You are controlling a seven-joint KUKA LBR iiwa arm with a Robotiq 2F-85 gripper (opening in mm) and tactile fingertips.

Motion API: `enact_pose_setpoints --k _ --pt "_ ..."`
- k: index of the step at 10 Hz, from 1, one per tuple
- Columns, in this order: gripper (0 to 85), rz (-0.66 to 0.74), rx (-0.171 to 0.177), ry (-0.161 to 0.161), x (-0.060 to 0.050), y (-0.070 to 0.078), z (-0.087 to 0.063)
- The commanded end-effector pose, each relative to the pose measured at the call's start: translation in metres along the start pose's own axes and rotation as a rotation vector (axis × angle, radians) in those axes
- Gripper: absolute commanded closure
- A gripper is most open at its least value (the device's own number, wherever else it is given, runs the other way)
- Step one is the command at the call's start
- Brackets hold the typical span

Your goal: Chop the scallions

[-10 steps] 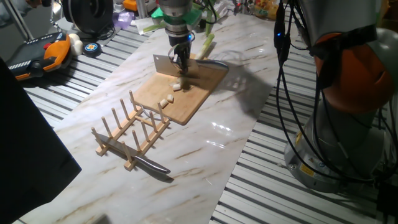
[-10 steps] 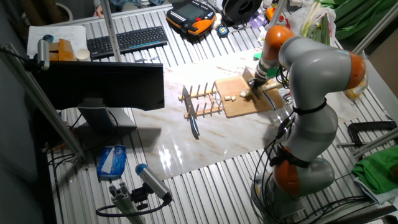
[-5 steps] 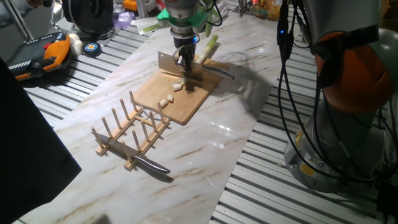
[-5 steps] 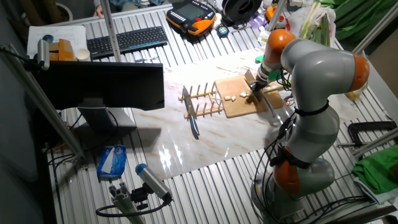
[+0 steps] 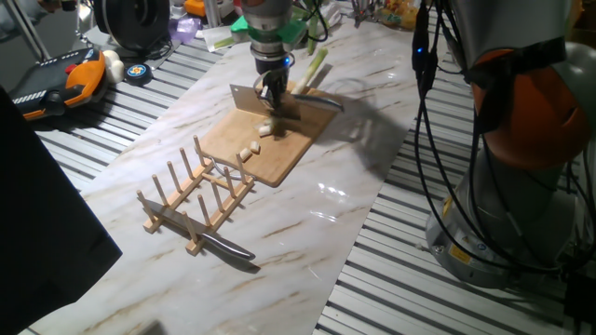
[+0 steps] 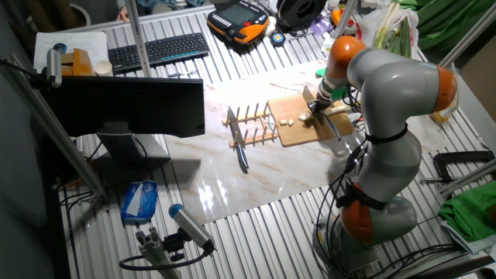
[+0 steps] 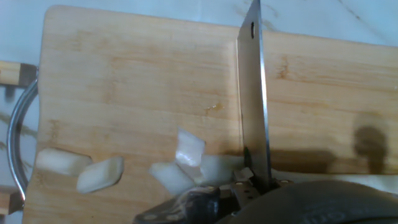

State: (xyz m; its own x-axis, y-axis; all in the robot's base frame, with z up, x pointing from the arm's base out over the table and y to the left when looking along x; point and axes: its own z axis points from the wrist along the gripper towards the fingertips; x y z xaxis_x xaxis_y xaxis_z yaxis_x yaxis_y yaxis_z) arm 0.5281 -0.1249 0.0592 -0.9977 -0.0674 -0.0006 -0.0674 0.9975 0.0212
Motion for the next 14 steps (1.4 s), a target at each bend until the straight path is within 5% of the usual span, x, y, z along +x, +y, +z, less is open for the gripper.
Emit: enact_pose_setpoints --k 1,10,14 --pt "84.3 0.001 0.003 -0.003 -0.004 -0.001 -0.001" --pt "84.3 -0.011 -0.012 -0.010 0.019 -0.014 0.006" --pt "82.0 0.009 -0.031 -0.025 0.012 -0.008 0.007"
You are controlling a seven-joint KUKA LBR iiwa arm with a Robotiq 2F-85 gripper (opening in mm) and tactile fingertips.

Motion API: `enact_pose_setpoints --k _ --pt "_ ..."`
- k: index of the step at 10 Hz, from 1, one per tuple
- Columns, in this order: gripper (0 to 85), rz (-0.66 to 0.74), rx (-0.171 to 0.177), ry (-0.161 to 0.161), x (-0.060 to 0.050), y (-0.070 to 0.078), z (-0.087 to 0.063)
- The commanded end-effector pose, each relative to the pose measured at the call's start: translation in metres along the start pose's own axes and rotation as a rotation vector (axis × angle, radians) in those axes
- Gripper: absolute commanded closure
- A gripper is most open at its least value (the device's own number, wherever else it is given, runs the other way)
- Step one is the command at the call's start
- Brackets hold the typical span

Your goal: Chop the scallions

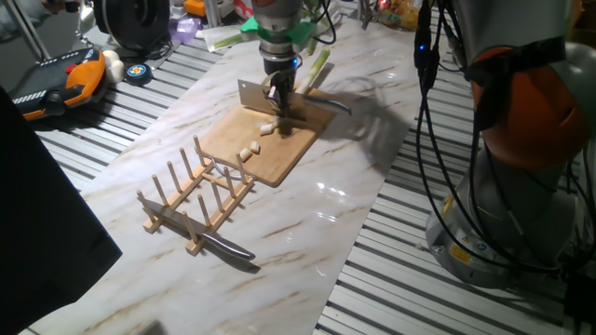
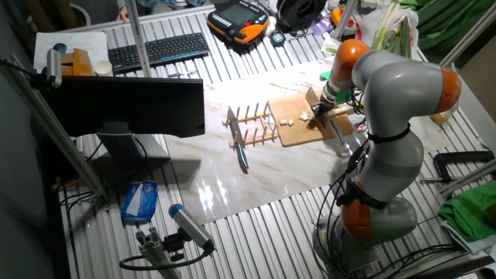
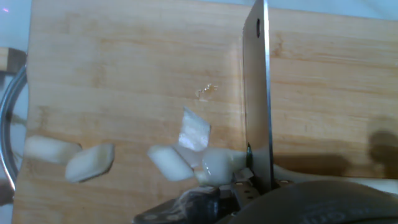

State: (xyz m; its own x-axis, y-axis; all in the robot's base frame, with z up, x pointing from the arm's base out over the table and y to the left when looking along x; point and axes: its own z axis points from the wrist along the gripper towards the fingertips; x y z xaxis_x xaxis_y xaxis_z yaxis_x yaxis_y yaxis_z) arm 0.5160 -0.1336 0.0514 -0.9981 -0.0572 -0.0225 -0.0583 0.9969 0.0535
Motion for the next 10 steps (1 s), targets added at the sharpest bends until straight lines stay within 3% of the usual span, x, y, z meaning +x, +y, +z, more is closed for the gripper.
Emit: enact_pose_setpoints --k 1,5,7,10 --pt "79.0 0.003 -0.003 -0.004 -0.003 0.001 -0.002" --pt "69.0 0.021 -0.005 -0.029 -0.014 0.004 -0.013" --pt "58.3 0.038 0.003 -0.051 -0.019 0.007 -0.017" --pt "57.7 0.036 0.012 -0.040 -0.025 0.005 -0.030"
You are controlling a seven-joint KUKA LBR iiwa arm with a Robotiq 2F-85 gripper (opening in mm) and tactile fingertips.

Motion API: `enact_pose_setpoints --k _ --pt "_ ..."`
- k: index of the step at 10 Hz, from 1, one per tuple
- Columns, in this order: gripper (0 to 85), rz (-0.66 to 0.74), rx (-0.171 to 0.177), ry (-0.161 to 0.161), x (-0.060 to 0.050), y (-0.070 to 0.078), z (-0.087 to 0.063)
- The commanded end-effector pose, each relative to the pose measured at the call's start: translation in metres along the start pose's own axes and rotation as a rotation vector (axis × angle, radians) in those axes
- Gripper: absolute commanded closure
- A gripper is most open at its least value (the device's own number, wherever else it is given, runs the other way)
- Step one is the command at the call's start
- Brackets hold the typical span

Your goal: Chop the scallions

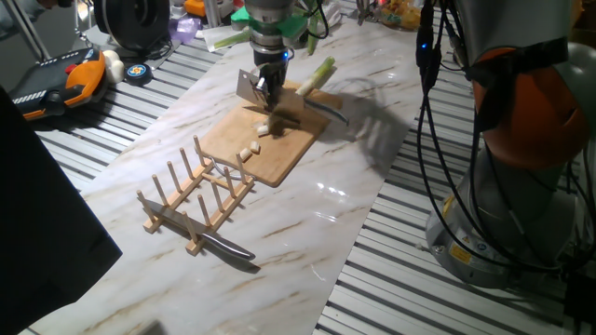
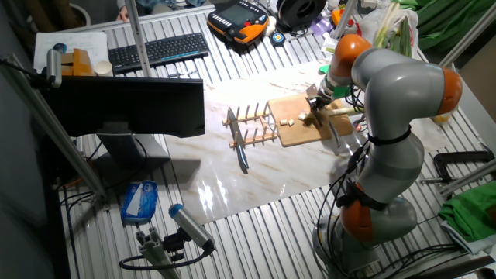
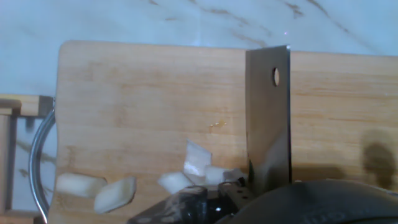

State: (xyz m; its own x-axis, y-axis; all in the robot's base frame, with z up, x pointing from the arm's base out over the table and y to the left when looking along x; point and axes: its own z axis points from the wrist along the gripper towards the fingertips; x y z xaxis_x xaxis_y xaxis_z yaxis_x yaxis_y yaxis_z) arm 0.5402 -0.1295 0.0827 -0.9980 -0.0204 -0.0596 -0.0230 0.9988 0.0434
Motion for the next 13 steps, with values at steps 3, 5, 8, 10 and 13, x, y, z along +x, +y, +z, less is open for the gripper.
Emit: enact_pose_setpoints --k 3,5,8,10,13 --pt "65.3 -0.008 0.002 0.028 -0.007 0.000 -0.015" --pt "84.3 -0.013 -0.011 0.053 -0.008 0.002 -0.015" --pt "84.3 -0.015 0.026 0.071 -0.011 0.004 -0.013" --pt "84.3 -0.023 0.035 0.076 -0.013 0.004 -0.009" --pt "84.3 -0.034 0.049 0.060 -0.015 0.002 -0.002"
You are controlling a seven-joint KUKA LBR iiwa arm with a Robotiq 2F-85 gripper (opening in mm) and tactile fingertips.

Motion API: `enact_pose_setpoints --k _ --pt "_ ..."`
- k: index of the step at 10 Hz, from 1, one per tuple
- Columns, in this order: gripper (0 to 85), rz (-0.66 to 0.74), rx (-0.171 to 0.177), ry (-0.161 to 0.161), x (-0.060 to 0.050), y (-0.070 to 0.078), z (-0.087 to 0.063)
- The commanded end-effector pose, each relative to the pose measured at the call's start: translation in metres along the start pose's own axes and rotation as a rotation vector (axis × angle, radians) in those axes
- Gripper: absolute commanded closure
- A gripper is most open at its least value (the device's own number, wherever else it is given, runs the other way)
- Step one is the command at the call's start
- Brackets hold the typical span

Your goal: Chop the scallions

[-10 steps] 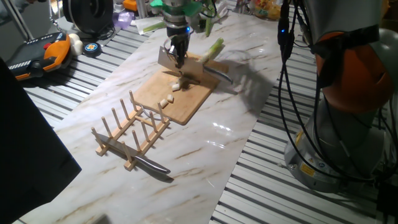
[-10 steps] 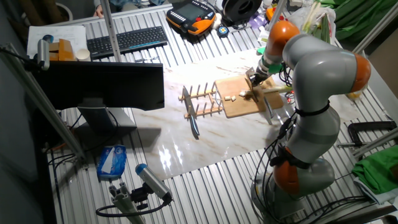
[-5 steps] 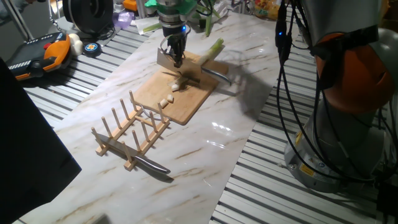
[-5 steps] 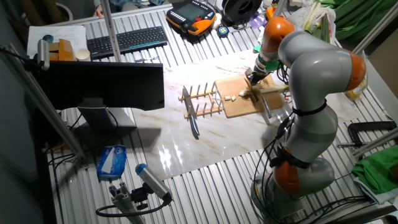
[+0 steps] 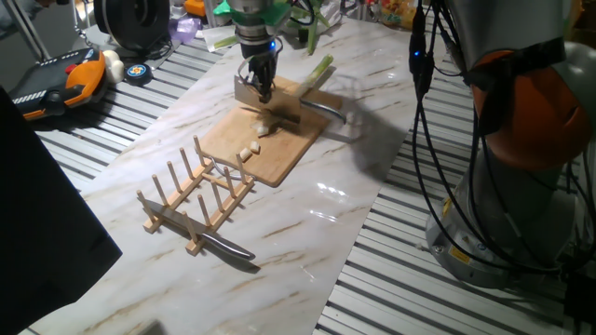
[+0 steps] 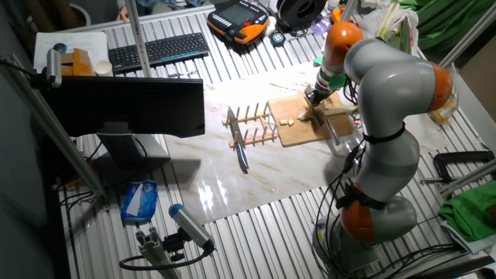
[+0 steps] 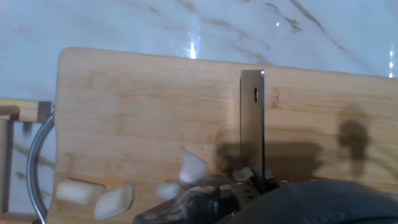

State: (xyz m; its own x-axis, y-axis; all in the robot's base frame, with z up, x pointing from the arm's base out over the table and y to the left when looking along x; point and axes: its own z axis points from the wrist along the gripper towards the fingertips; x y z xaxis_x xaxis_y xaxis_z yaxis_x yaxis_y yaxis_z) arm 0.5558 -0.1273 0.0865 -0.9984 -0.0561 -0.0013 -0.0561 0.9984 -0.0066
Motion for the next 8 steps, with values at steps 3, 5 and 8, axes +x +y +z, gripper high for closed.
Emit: enact_pose_setpoints --k 3,5,8 --pt "84.3 -0.007 -0.007 -0.013 0.001 -0.002 0.012" --pt "84.3 -0.007 -0.013 -0.015 0.005 -0.003 0.014" --pt "84.3 -0.007 -0.019 -0.018 0.011 -0.003 0.014"
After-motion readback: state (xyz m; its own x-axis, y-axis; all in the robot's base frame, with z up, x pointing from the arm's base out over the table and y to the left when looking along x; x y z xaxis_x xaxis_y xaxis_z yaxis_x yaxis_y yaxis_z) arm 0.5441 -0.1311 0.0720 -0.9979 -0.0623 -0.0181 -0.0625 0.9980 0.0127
